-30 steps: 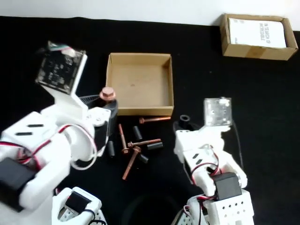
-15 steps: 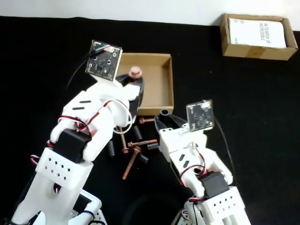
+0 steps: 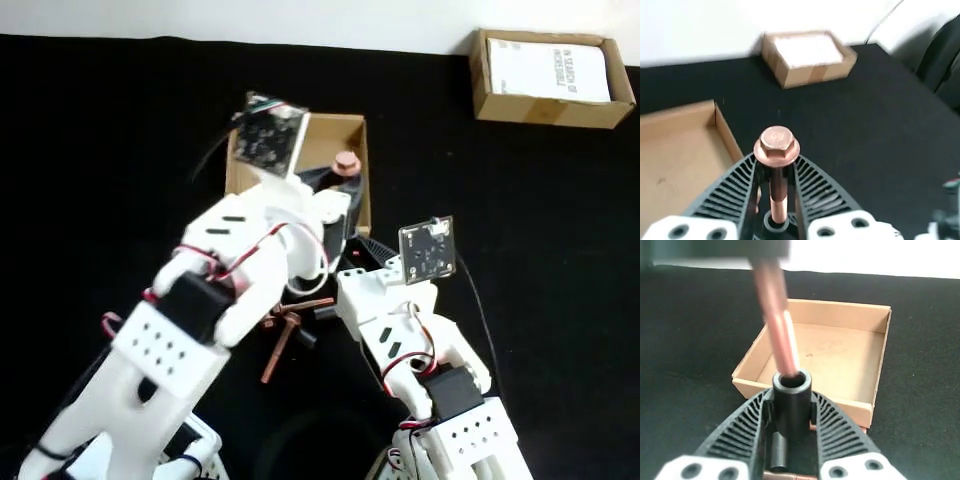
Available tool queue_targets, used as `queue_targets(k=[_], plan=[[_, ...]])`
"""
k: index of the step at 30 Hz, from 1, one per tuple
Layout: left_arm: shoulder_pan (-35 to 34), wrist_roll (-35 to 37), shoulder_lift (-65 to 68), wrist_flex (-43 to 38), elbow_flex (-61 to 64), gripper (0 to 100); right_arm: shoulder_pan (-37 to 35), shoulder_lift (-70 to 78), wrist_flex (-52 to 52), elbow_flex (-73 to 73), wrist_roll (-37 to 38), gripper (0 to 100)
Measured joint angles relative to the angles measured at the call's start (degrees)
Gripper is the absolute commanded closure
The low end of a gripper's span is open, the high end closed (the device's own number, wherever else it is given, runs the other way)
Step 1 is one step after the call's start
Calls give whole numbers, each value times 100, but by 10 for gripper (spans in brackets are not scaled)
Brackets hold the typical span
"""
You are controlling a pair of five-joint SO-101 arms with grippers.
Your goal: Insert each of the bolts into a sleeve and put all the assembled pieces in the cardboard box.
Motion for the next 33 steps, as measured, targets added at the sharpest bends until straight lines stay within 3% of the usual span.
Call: queue_targets(k=[13, 20, 27, 33], plan=[[97, 0, 105, 0, 44, 992, 0, 0, 0, 0, 0, 991], [607, 26, 70, -9, 967, 992, 18, 0, 0, 0, 18, 991], [642, 18, -343, 62, 1275, 986, -26, 0, 9, 9, 18, 991], [642, 18, -422, 879, 1204, 822, -26, 9, 9, 18, 26, 991]])
